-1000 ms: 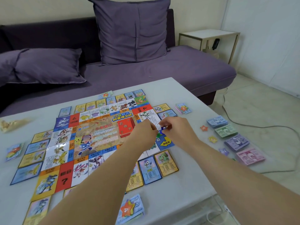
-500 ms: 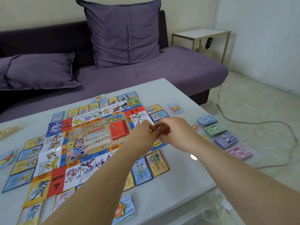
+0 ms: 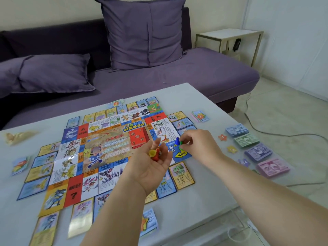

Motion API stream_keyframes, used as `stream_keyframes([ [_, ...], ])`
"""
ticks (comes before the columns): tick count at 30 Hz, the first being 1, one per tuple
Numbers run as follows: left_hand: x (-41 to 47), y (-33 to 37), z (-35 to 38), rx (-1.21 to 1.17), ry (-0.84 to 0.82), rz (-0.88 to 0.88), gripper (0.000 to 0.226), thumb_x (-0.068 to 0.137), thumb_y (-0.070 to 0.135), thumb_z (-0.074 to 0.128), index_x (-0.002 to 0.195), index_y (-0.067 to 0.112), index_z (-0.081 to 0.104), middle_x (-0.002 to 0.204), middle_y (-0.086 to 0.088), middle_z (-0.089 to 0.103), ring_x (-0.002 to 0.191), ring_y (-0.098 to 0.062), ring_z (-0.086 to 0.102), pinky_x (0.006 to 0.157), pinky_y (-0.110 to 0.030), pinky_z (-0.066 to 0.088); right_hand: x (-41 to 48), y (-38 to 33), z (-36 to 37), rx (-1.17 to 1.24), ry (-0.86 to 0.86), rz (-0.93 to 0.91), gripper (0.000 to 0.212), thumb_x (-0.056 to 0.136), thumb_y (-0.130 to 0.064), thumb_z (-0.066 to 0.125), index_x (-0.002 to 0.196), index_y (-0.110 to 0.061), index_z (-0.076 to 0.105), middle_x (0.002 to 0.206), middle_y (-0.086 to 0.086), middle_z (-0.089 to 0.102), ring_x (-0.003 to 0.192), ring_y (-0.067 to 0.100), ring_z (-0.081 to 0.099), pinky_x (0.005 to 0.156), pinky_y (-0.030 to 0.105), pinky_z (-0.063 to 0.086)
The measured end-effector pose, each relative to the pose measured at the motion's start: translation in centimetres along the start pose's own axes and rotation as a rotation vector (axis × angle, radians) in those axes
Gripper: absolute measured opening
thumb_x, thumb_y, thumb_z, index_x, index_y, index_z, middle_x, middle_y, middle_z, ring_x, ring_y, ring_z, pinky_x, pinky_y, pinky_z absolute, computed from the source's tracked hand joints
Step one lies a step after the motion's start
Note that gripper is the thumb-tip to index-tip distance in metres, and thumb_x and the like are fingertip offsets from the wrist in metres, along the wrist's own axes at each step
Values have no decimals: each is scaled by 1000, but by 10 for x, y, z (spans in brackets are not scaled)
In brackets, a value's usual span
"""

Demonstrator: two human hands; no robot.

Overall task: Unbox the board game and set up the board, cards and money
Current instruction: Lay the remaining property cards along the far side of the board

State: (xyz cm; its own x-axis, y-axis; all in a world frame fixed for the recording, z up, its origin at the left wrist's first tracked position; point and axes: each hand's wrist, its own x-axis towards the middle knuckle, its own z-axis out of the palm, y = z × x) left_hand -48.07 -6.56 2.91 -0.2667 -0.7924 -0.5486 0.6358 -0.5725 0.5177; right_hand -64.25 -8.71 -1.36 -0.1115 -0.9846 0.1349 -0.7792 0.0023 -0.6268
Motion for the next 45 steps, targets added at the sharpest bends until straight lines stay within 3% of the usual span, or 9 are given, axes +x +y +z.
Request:
stream_keyframes([
  [7, -4, -2, -2, -21, -55, -44, 27, 99, 12, 38, 96, -2, 60, 96, -18, 62, 95, -29, 62, 92, -43, 45, -12, -24, -27, 101, 174, -82, 17, 83, -19, 71, 100, -13, 72, 82, -11, 65, 59, -15, 51, 57, 0, 35],
  [10, -7, -5, 0, -15, -119, -81, 28, 98, 13, 37, 100, -3, 59, 102, -19, 62, 99, -29, 62, 89, -41, 50, -28, -49, -41, 153, 14, -215, 18, 86, -12, 65, 101, -18, 73, 74, -21, 57, 62, -17, 51, 58, 1, 36],
  [13, -12, -9, 1, -25, -178, -98, 26, 97, 13, 38, 87, -3, 56, 83, -19, 65, 82, -27, 65, 87, -35, 51, -39, -58, -35, 30, -160, -290, 27, 84, -10, 64, 108, -20, 71, 86, -15, 59, 71, -6, 54, 68, 9, 43],
  [16, -14, -10, 0, -2, -175, -102, 27, 98, 16, 38, 90, -3, 56, 77, -16, 63, 61, -22, 66, 82, -29, 53, -43, -58, -32, -37, -180, -275, 28, 82, -17, 67, 109, -22, 71, 95, -3, 63, 81, 9, 55, 78, 33, 49],
  [26, -16, -12, 0, -8, -117, -90, 37, 101, 23, 39, 97, -7, 61, 76, -19, 68, 61, -24, 69, 59, -36, 57, -44, -65, -33, 261, -186, -150, 4, 81, -22, 72, 82, -23, 69, 58, -27, 59, 55, -7, 54, 54, 6, 39],
  [32, -12, -13, 1, 173, 45, -39, 45, 101, 42, 36, 78, 10, 59, 50, 4, 34, 43, -8, 27, 35, -13, 26, -36, -61, -43, 556, -36, -13, 12, 81, -13, 70, 76, -23, 68, 73, -10, 70, 68, -4, 63, 69, 11, 49],
  [38, -11, -14, 4, 392, 38, 146, 47, 98, 52, 31, 72, 15, 44, 47, 4, 28, 41, -9, 19, 38, -18, 20, -43, -61, -43, 295, -47, -163, 21, 81, -7, 69, 77, -27, 65, 68, -17, 62, 65, -4, 57, 61, 6, 44],
  [42, -10, -15, 4, 336, 86, 117, 53, 97, 54, 29, 69, 15, 50, 50, 5, 39, 44, -8, 27, 45, -19, 24, -48, -65, -42, 262, -56, -213, 22, 79, -10, 72, 71, -28, 61, 57, -27, 56, 58, -2, 53, 56, 10, 42],
  [45, -9, -15, 4, 189, 113, 53, 51, 96, 55, 33, 69, 17, 55, 61, 3, 43, 52, -8, 32, 52, -19, 29, -51, -68, -39, 241, -38, -252, 18, 77, -7, 71, 73, -24, 64, 56, -17, 55, 56, 2, 53, 53, 12, 41],
])
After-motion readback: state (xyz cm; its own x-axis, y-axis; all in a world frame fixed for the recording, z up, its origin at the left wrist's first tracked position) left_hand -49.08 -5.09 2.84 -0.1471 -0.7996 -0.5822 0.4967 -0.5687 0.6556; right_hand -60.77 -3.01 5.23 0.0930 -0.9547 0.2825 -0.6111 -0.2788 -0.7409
